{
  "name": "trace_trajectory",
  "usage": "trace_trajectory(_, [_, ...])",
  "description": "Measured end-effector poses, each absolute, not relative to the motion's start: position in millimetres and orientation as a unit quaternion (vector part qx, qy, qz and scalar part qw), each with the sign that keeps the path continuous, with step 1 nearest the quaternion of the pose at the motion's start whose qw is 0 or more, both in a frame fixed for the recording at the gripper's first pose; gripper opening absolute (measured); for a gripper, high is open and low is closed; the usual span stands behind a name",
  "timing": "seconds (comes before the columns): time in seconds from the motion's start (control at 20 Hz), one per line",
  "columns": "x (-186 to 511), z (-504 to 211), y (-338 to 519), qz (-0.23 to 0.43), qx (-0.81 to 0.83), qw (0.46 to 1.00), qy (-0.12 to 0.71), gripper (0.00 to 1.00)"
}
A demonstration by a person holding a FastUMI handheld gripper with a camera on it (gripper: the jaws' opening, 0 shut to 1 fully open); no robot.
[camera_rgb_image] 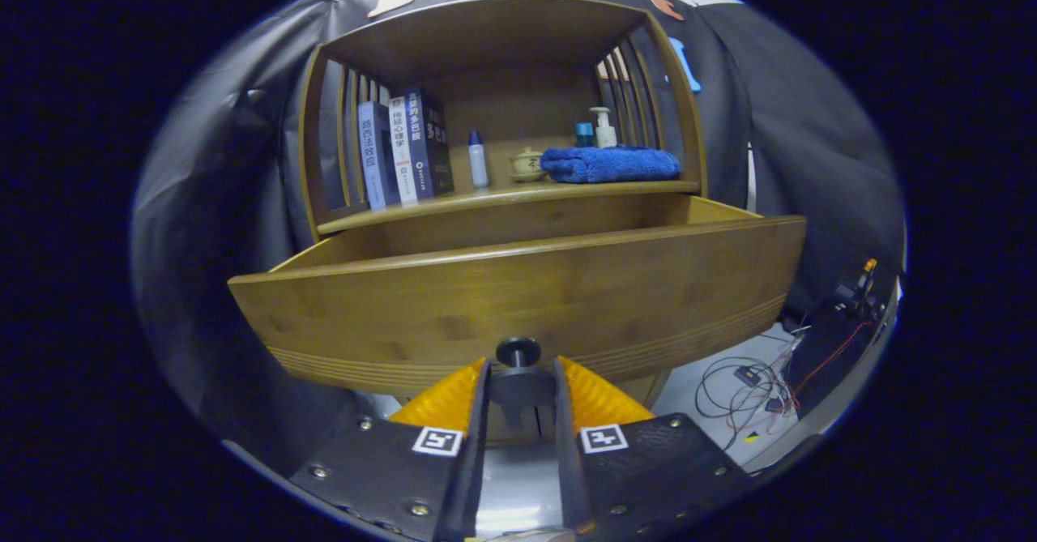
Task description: Pull open the drawer, take out the items inside it, and place them on the countertop above the cabinet.
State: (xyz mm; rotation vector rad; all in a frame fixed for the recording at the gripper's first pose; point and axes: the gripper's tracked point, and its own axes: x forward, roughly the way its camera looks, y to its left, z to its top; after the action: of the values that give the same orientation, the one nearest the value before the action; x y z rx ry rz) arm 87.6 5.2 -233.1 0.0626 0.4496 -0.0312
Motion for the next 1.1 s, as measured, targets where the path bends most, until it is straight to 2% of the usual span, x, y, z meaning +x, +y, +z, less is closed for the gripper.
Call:
trace_trajectory(0.1, [89.9, -220.9, 9.0, -0.004, 0.018, 0.977, 0.213, 0.43])
trace_trajectory(0.25, [96.9, -185.7, 21.5, 0.01, 0.005, 0.984, 0.179, 0.59])
trace_trajectory(0.4, [112.7, -158.7, 27.0, 0.003, -0.017, 0.985, 0.174, 0.6])
trace_trajectory(0.55, [112.9, -155.1, 25.5, -0.009, -0.039, 0.976, 0.214, 0.65])
trace_trajectory(0.9, [147.7, -123.0, 29.5, -0.027, -0.043, 0.969, 0.243, 0.65])
trace_trajectory(1.1, [182.1, -141.8, 16.3, -0.054, -0.025, 0.949, 0.31, 0.65])
